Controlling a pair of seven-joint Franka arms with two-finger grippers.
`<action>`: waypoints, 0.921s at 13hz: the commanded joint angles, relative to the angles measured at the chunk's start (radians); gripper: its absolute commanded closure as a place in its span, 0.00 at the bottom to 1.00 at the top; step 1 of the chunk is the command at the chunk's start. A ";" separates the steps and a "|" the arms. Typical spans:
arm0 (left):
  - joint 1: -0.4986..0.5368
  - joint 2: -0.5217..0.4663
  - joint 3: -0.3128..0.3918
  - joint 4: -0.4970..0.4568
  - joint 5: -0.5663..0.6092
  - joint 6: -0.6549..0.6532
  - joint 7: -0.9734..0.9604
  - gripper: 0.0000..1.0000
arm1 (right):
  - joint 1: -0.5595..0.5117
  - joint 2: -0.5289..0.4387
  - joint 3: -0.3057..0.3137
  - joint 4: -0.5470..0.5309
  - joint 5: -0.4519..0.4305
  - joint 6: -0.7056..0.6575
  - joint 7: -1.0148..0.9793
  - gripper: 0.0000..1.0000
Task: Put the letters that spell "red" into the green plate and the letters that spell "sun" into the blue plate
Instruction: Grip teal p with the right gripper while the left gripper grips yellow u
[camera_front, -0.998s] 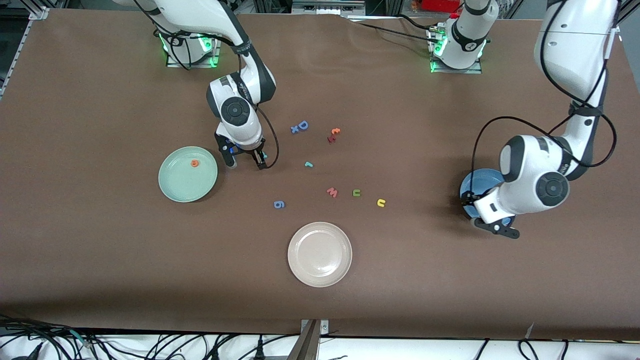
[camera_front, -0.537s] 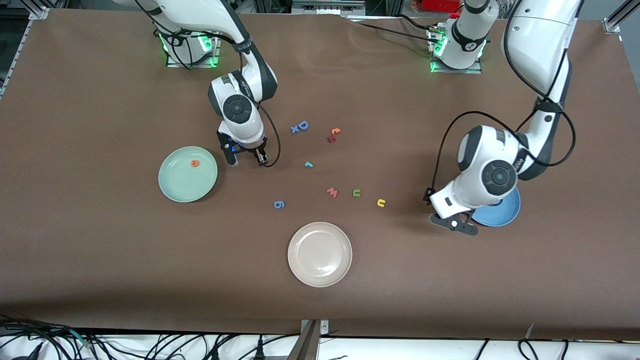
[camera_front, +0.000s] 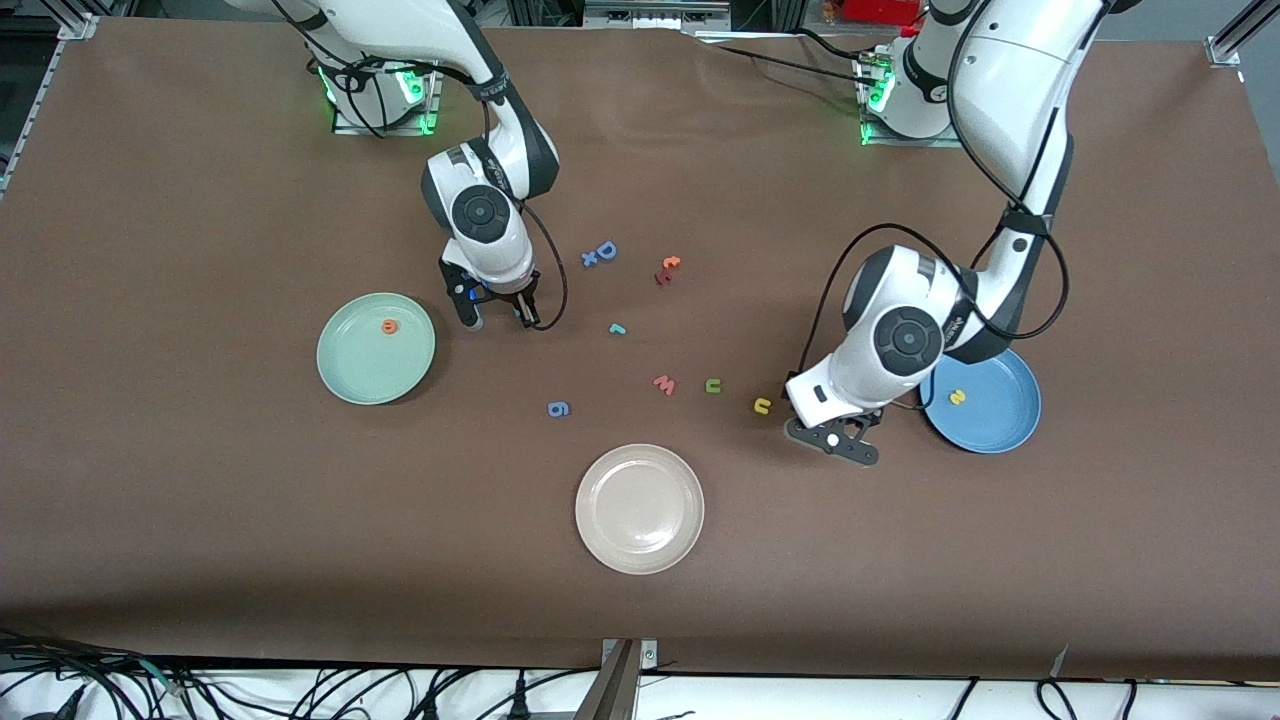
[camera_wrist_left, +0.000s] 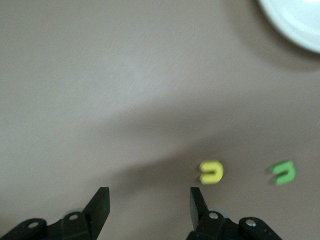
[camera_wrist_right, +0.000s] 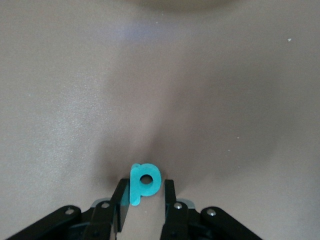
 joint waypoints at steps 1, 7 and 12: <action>-0.026 0.048 0.002 0.030 -0.019 0.078 0.000 0.27 | 0.008 -0.015 0.000 -0.027 0.009 0.009 -0.004 0.76; -0.055 0.100 -0.024 0.019 -0.031 0.136 -0.006 0.27 | 0.008 -0.028 -0.004 0.010 0.004 -0.037 -0.004 0.83; -0.059 0.103 -0.039 -0.008 -0.028 0.135 -0.060 0.27 | 0.008 -0.054 -0.094 0.129 -0.001 -0.290 -0.171 0.83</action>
